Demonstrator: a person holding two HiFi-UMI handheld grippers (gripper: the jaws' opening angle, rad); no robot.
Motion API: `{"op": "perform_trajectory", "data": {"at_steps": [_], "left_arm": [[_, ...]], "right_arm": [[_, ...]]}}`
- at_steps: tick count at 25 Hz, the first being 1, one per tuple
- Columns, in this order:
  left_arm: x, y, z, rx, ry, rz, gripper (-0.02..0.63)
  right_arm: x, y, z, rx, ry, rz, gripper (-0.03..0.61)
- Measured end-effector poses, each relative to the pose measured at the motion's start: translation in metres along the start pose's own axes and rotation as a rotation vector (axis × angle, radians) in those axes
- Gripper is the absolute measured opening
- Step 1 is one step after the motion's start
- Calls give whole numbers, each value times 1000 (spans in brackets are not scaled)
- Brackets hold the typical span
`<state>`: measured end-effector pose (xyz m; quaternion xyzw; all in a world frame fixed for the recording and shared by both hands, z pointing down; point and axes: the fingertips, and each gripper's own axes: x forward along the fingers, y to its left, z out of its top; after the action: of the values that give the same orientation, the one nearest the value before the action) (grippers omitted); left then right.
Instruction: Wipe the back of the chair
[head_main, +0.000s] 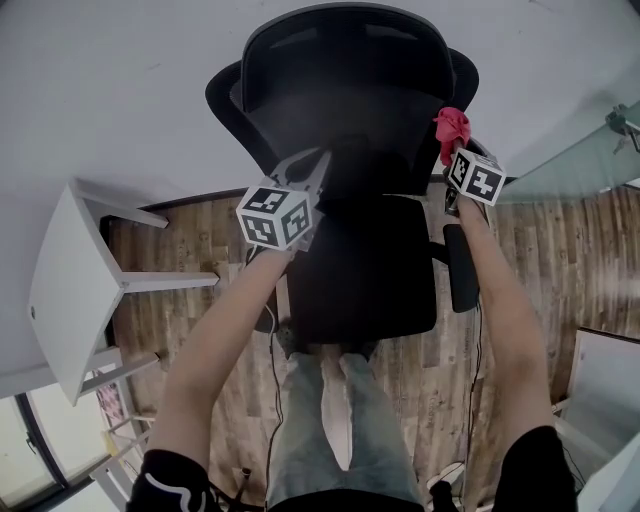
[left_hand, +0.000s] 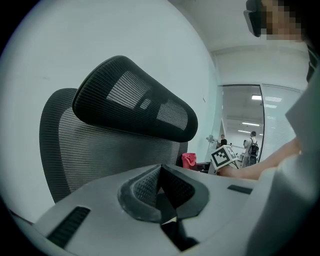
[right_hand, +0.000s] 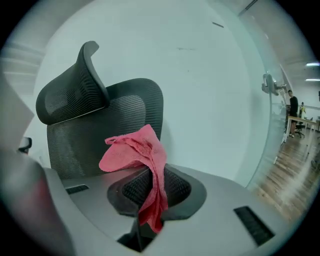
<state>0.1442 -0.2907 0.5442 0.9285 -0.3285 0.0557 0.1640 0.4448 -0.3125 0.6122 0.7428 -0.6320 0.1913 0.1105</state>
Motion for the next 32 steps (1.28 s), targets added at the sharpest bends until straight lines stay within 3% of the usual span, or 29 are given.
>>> {"op": "perform_trajectory", "data": {"at_steps": [6, 15, 19, 21, 28, 32], "left_arm": [[-16, 21, -6, -56, -11, 62, 25], [-64, 69, -21, -88, -9, 123, 25], [-97, 97, -25, -11, -7, 162, 25], [-116, 115, -29, -18, -4, 184, 25], [-180, 174, -38, -74, -1, 235, 25], [-212, 194, -41, -34, 18, 206, 25]], "right_arm": [[-10, 26, 1, 23, -57, 80, 69], [-30, 171, -20, -37, -65, 304, 67], [-28, 230, -27, -36, -50, 369, 67], [-27, 260, -32, -36, -45, 402, 67], [-9, 356, -64, -18, 1, 456, 69], [-1, 405, -83, -49, 22, 481, 69]]}}
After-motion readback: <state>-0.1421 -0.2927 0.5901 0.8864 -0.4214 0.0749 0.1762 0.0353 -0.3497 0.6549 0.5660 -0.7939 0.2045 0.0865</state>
